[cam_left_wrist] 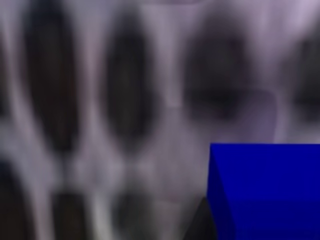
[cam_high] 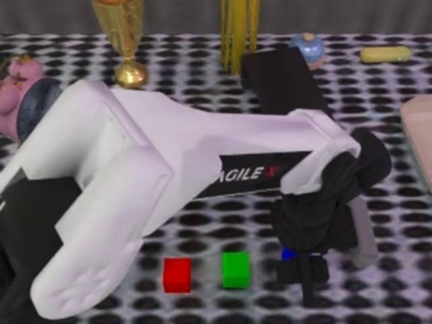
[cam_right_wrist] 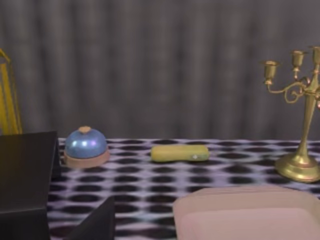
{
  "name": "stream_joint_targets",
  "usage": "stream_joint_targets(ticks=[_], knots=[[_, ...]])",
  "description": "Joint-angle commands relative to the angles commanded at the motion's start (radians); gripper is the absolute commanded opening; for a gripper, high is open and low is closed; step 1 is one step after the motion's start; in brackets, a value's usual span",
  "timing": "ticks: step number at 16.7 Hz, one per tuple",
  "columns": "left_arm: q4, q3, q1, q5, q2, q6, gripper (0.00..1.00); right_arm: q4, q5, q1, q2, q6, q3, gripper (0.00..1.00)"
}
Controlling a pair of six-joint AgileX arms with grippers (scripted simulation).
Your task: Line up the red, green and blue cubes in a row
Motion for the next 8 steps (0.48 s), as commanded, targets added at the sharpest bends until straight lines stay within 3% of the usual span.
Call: stream_joint_targets(ticks=[4, 8], knots=[[0.002, -0.001, 0.000, 0.000, 0.001, 0.000, 0.00, 0.000, 0.000, 0.000, 0.000, 0.000, 0.000, 1.00], [0.002, -0.001, 0.000, 0.000, 0.001, 0.000, 0.30, 0.000, 0.000, 0.000, 0.000, 0.000, 0.000, 1.00]])
